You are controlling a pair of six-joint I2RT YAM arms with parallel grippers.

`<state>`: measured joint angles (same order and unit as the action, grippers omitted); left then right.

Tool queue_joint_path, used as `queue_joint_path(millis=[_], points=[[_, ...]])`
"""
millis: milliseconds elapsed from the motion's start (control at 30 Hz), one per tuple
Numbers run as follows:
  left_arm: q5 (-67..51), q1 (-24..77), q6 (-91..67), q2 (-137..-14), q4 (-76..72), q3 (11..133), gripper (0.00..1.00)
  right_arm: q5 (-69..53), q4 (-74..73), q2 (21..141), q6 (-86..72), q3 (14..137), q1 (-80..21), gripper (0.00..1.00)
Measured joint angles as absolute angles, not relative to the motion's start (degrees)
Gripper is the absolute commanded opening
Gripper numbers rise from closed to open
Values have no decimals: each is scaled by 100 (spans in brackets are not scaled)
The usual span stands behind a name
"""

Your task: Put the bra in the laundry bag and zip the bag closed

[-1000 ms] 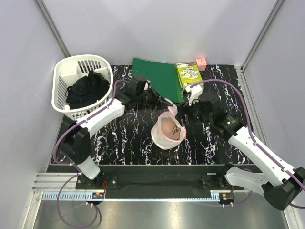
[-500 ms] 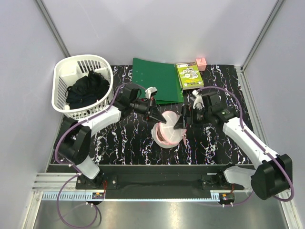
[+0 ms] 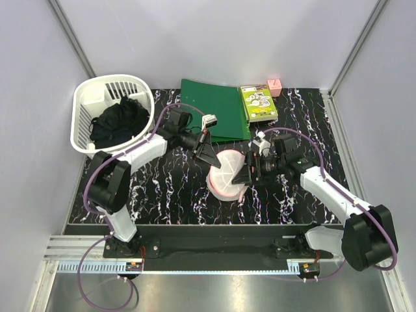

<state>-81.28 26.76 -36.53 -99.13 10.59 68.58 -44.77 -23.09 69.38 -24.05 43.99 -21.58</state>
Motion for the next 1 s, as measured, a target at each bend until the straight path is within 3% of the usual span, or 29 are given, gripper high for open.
queue_joint_path(millis=[100,200,233,267,333,367,467,533,567,767,933,1000], points=[[-8241,2674,-3509,-10003,1157,6873,0,-4578,-1973,6941,-2447,4353,-2158,89],[-8302,2672,-3450,-10053,1221,6921,2,-4567,-1787,6943,-2453,4305,-2158,75],[-8329,2668,-3446,-10071,1243,6956,7,-4567,-1758,6945,-2464,4303,-2158,54],[-8346,2668,-3433,-10092,1278,7006,27,-4571,-1719,6963,-2473,4303,-2158,49],[-8305,2661,-3380,-10127,1400,7155,36,-4624,-1656,7037,-2539,4303,-2156,42],[-8230,2641,-3330,-10138,1577,7277,52,-4635,-1653,7094,-2606,4298,-2152,30],[-7485,2596,-3026,-10138,2300,7813,67,-4683,-1562,7218,-2864,4272,-2147,17],[-7107,2593,-2919,-10106,2502,7937,70,-4716,-1551,7218,-3026,4257,-2145,15],[-6726,2593,-2871,-10040,2652,7968,80,-4724,-1525,7218,-3144,4257,-2141,10],[-4254,2633,-2567,-9037,3782,7968,79,-4788,-1544,7347,-3721,4318,-2139,5],[-2779,2961,-2486,-7776,4178,7806,89,-4816,-1660,7585,-4106,4539,-2139,2],[-2543,3192,-2499,-7332,4178,7522,95,-4812,-1758,7629,-4228,4602,-2132,7]])
